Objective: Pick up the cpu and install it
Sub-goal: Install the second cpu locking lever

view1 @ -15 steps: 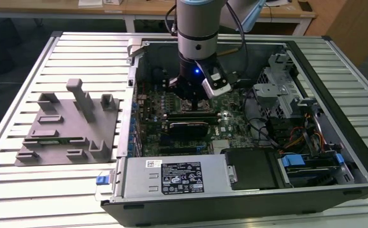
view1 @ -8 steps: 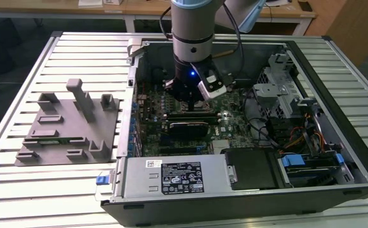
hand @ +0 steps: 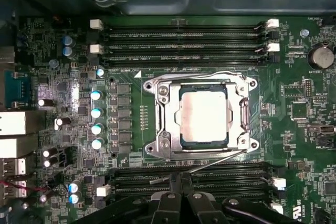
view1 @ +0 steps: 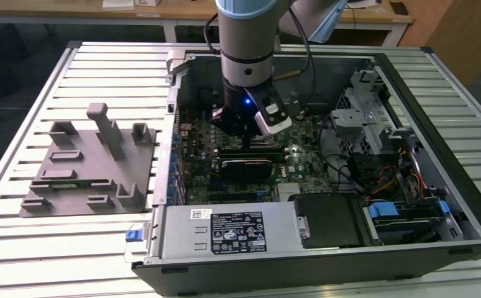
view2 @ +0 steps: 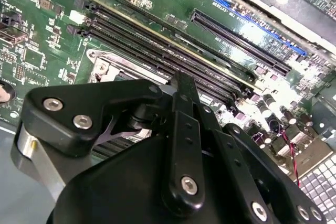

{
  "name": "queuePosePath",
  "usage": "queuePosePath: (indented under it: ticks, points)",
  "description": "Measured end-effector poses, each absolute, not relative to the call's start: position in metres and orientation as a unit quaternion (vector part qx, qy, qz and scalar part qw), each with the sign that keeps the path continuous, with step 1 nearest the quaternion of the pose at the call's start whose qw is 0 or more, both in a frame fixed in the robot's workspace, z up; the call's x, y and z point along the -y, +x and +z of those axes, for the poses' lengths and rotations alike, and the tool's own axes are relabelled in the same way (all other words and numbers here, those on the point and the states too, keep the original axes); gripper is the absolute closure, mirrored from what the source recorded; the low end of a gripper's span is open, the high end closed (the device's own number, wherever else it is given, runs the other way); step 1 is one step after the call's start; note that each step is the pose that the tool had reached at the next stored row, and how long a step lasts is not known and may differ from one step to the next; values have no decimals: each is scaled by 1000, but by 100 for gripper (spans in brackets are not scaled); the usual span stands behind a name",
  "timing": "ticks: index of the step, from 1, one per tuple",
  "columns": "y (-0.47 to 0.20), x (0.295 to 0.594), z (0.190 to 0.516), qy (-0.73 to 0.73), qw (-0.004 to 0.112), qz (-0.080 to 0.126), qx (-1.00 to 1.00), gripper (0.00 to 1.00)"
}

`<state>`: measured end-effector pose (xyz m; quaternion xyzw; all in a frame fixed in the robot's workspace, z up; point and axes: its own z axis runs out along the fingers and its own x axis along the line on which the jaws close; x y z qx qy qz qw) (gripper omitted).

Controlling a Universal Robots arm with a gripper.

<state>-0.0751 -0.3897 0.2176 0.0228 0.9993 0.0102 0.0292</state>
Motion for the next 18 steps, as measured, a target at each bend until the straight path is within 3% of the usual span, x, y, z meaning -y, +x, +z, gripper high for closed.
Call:
queuePosePath:
  ticks: [4, 18]
  points:
    - [-76, 390, 218, 23, 29, 14, -999, 89]
    - [-80, 409, 212, 25, 28, 80, -996, 89]
